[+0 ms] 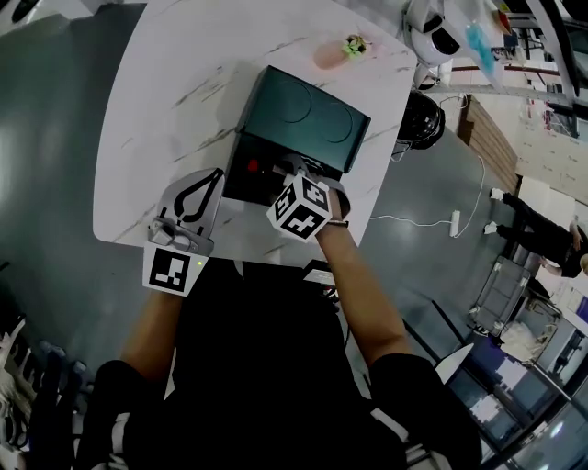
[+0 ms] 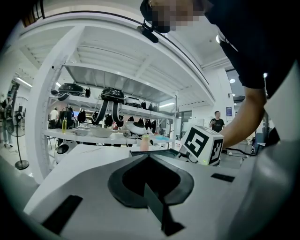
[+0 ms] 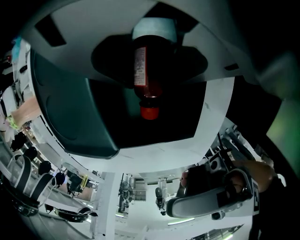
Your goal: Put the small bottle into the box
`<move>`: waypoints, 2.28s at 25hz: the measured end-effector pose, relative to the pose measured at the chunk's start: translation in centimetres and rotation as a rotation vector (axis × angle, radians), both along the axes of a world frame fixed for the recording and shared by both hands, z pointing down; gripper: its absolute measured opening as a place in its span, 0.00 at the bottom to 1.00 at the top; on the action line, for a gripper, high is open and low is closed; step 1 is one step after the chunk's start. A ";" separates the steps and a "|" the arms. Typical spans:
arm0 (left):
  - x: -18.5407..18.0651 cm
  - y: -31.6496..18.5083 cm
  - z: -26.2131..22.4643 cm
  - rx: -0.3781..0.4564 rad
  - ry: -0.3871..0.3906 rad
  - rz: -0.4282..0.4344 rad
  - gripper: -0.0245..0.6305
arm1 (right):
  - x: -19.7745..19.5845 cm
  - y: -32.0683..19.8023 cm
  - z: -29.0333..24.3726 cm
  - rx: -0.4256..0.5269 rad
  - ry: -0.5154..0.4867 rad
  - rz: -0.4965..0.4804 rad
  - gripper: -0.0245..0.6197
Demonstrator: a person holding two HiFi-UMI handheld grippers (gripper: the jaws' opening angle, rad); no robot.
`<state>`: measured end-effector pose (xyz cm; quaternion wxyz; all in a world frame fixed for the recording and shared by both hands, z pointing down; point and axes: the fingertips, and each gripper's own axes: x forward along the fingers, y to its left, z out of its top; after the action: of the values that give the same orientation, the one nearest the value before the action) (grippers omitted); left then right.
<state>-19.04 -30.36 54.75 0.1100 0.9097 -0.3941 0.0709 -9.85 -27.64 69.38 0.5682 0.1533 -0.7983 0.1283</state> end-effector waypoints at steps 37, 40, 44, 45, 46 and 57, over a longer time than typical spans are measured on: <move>-2.1 0.1 -8.2 0.123 0.044 0.066 0.06 | -4.7 -3.2 -24.6 0.512 -0.625 0.281 0.09; -1.9 0.1 -10.7 0.170 0.041 0.084 0.06 | -3.3 -2.6 -29.8 0.639 -0.755 0.334 0.09; -1.5 0.5 -13.6 0.221 0.057 0.087 0.06 | -0.3 -1.0 -35.2 0.754 -0.933 0.433 0.09; -1.4 0.7 -14.3 0.227 0.064 0.089 0.06 | 0.5 -0.4 -36.3 0.778 -0.976 0.456 0.09; -1.2 1.1 -15.0 0.235 0.068 0.093 0.06 | 1.5 0.3 -37.2 0.802 -1.016 0.478 0.09; 0.8 7.7 -20.0 0.287 0.044 0.033 0.06 | 11.9 10.5 -38.9 0.956 -1.081 0.612 0.09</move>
<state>-18.27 -22.64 34.74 -0.0140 0.9237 -0.3827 -0.0041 2.01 -17.10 30.45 -0.0877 0.5107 -0.8550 -0.0215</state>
